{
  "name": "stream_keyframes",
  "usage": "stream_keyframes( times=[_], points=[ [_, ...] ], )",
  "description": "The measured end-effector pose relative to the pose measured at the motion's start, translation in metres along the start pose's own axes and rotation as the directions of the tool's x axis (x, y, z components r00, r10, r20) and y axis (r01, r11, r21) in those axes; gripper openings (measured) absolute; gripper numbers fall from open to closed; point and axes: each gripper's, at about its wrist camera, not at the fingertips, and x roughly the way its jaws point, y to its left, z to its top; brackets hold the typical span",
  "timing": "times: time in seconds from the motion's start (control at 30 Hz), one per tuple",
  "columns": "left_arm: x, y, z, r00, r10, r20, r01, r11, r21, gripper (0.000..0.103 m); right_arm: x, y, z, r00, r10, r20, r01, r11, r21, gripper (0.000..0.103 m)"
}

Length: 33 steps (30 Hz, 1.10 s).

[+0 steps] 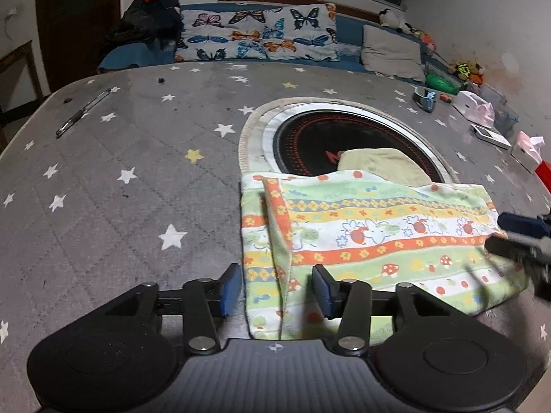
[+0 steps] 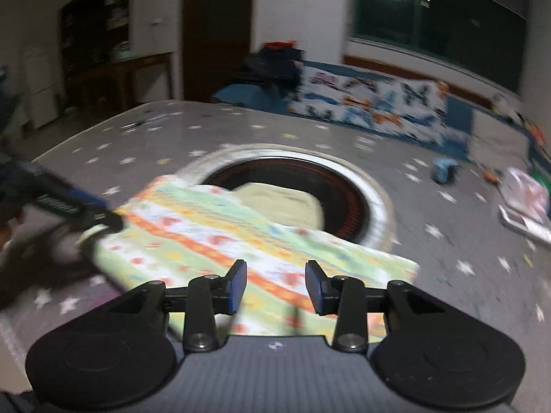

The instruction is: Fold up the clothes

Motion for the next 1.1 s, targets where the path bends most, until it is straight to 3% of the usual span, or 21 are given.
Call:
stream_keyframes(
  times=[0.27,0.67,0.87,1.03,1.1],
  points=[
    [-0.008,0.015,0.006,0.999,0.044,0.017,-0.043,0.997,-0.059,0.061,0.004,0.066,0.01,0.99,0.137,-0.015,-0.137,0.974,-0.182,0.039],
    [-0.01,0.049,0.011,0.999,-0.041,-0.003,0.038,0.964,-0.263,0.064,0.038,0.148,0.015,0.973,0.221,-0.064,-0.226,0.867,-0.444,0.04],
    [-0.005,0.053,0.011,0.997,-0.079,-0.016,0.07,0.947,-0.315,0.069,0.054,0.159,0.013,0.974,0.211,-0.08,-0.223,0.854,-0.471,0.037],
    [-0.002,0.056,0.01,0.993,-0.116,-0.013,0.102,0.918,-0.383,0.074,0.055,0.154,0.014,0.972,0.224,-0.07,-0.233,0.876,-0.422,0.016],
    [-0.002,0.056,0.01,0.991,-0.132,-0.004,0.119,0.905,-0.408,0.078,0.051,0.147,0.017,0.97,0.238,-0.051,-0.239,0.89,-0.388,0.015]
  ],
)
